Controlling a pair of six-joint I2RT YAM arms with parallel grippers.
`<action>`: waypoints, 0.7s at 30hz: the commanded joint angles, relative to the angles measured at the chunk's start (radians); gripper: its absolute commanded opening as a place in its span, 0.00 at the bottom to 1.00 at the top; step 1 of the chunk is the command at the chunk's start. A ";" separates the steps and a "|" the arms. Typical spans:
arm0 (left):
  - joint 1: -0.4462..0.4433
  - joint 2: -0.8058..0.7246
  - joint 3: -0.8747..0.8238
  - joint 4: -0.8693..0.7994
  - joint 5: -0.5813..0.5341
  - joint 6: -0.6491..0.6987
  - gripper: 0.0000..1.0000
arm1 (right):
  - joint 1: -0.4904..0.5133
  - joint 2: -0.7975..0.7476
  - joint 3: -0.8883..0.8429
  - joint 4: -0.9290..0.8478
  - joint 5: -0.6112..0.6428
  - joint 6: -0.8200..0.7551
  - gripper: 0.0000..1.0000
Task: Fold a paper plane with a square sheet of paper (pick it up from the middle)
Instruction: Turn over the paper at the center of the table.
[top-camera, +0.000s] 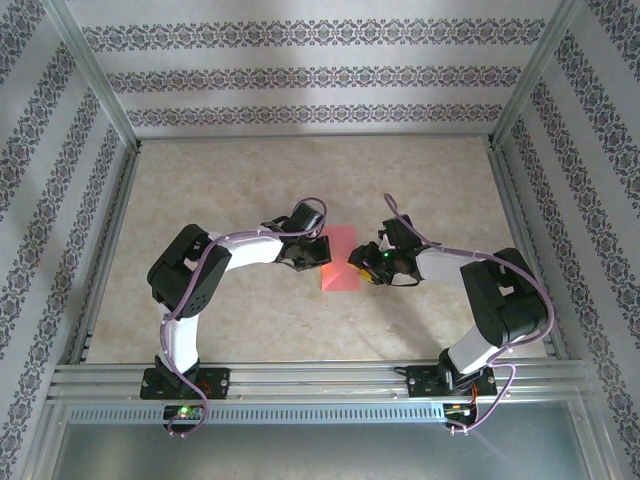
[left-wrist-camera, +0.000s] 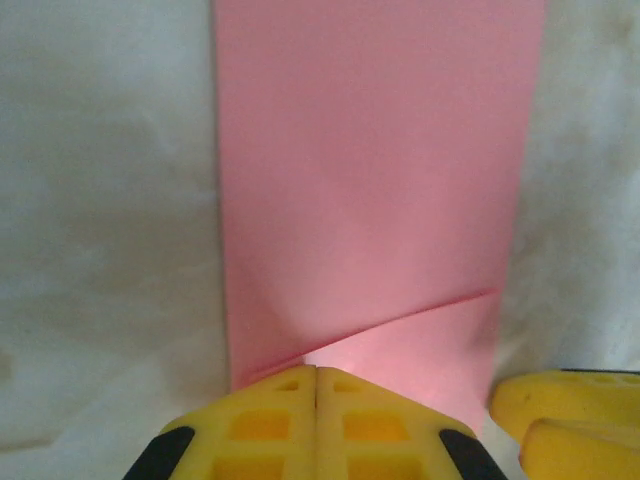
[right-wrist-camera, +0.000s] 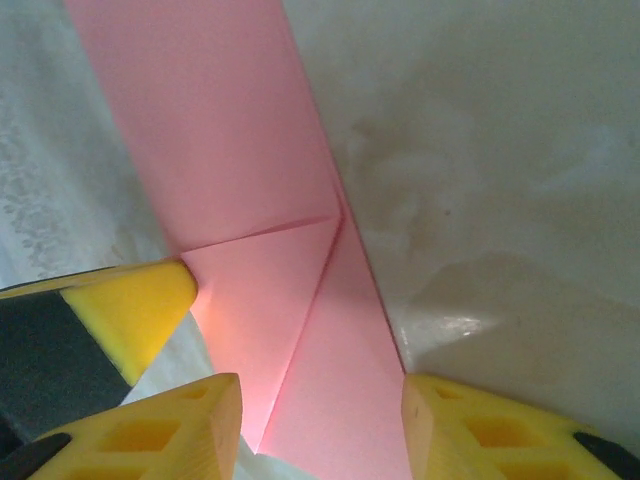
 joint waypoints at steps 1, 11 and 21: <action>0.013 0.014 0.010 -0.035 -0.046 0.004 0.03 | 0.017 0.024 0.032 0.014 0.019 0.038 0.45; 0.025 0.025 -0.041 -0.027 -0.046 -0.059 0.02 | 0.024 0.013 0.054 0.014 0.051 0.047 0.39; 0.030 0.023 -0.073 -0.002 -0.028 -0.086 0.01 | 0.049 0.067 0.093 0.020 0.066 0.069 0.32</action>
